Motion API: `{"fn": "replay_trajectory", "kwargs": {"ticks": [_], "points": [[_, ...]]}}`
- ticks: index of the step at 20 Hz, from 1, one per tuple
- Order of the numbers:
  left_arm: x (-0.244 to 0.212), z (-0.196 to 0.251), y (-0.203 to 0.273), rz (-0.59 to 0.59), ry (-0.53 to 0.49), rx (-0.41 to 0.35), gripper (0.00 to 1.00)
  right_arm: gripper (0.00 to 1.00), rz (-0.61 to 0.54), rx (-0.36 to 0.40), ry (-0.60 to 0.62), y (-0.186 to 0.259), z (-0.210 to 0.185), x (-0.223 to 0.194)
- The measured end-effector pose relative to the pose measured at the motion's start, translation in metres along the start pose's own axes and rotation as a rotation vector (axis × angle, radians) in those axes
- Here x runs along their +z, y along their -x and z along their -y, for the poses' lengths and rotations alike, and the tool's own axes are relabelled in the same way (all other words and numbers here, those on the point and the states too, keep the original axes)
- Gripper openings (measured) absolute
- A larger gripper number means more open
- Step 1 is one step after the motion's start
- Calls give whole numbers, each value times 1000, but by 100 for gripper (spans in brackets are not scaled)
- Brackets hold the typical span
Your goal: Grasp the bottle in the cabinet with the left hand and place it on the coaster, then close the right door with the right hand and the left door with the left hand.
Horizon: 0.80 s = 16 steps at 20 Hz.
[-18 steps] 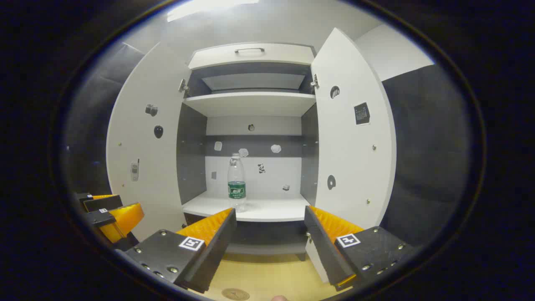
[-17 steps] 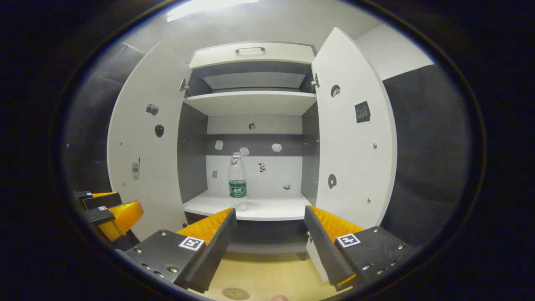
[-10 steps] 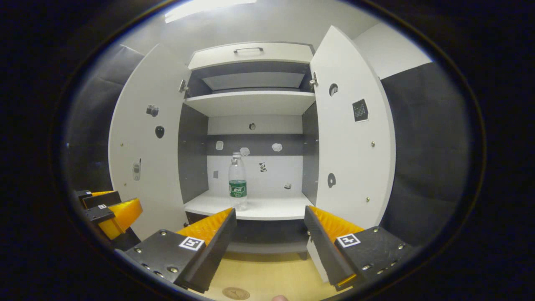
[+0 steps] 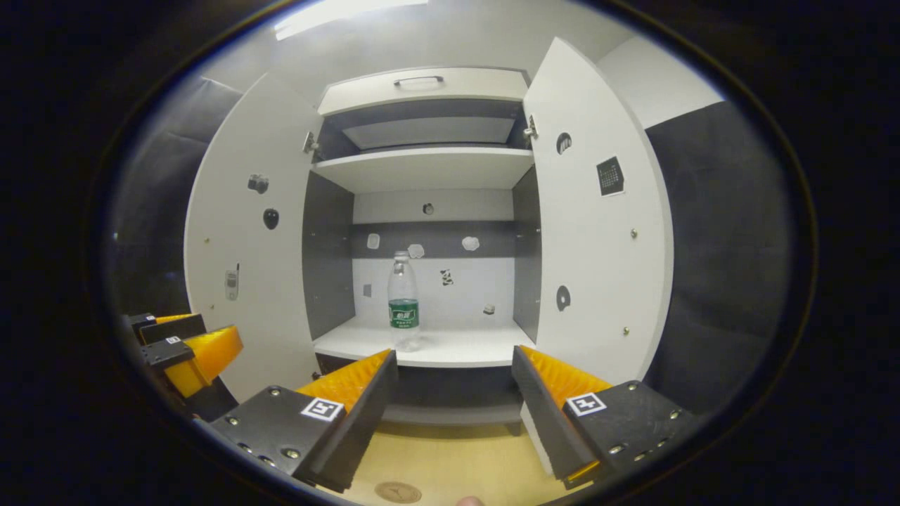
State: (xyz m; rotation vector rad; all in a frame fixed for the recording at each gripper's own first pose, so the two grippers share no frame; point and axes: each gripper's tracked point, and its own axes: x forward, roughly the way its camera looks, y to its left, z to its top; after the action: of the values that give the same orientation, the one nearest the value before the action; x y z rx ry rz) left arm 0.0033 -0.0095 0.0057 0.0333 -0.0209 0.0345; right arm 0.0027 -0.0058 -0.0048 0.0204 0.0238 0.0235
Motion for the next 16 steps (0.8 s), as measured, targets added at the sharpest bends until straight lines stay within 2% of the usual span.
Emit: {"fn": "replay_trajectory", "kwargs": {"ticks": [6,8,9,10,16], "points": [[-5,27,-35,-20,12,-53,96,99,-20,-20,2,-7,13,-7],[-7,43,-56,-23,17,-90,96,99,-26,-28,-1,-6,18,-9],[-10,51,-68,-25,24,-102,92,99,-28,-33,-5,-7,21,-11],[-11,57,-80,-22,22,-109,96,99,-31,-37,-9,-7,24,-11],[1,96,-149,34,-4,-154,96,99,-48,-59,-3,-10,40,-15]]}}
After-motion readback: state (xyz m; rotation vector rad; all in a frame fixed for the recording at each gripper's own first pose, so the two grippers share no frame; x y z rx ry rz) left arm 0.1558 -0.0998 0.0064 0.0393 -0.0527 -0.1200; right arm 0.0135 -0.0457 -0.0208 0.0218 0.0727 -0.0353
